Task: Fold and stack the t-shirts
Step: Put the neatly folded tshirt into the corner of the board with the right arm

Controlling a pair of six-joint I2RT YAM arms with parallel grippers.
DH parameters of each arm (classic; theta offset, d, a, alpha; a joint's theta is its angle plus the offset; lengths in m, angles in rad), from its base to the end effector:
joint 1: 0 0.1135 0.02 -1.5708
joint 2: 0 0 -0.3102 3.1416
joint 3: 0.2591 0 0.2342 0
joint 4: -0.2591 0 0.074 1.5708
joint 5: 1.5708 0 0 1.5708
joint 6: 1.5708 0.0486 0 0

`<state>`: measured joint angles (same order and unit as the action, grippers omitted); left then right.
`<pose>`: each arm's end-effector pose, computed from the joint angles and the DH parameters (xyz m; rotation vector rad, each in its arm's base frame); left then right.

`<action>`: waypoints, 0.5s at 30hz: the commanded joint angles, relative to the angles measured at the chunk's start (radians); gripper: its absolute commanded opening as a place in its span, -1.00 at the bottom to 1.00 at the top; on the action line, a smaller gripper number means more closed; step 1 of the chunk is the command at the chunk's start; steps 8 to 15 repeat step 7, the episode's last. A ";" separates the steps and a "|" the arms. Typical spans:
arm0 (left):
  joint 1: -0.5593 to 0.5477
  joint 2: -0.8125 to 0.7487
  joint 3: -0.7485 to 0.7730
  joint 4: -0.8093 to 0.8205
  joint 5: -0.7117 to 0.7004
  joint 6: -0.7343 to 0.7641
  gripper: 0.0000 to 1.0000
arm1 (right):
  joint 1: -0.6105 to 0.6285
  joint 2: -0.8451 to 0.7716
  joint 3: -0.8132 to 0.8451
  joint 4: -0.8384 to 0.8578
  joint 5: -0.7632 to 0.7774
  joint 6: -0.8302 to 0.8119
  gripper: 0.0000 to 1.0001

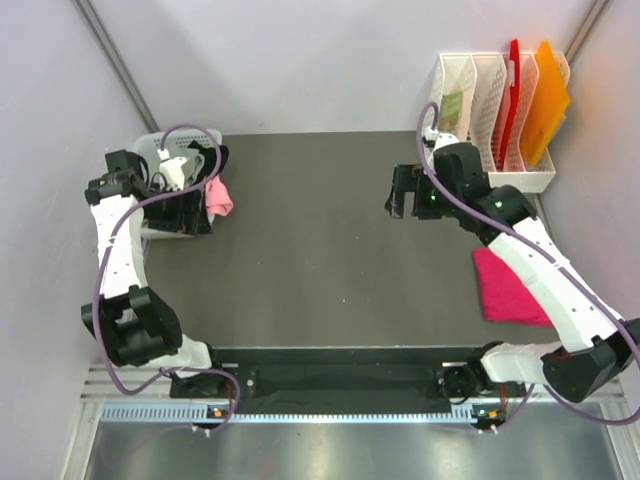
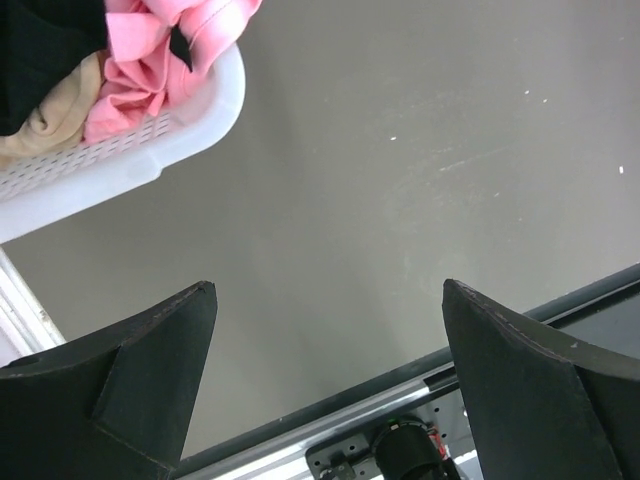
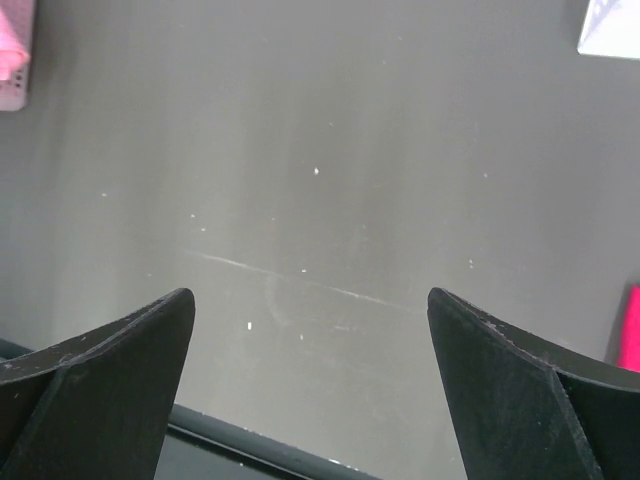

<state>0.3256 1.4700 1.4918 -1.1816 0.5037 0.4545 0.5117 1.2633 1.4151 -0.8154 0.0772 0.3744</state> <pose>0.2542 0.0611 0.3802 0.3005 2.5337 -0.4044 0.2087 0.1129 0.4273 -0.1126 2.2588 0.3937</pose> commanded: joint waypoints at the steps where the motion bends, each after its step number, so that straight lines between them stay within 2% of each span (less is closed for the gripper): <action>1: -0.002 -0.043 0.004 0.016 -0.019 0.021 0.98 | 0.031 -0.045 0.047 0.044 0.000 -0.006 0.99; 15: -0.002 -0.079 -0.034 0.036 -0.027 0.019 0.98 | 0.044 -0.041 0.082 0.036 -0.017 0.004 1.00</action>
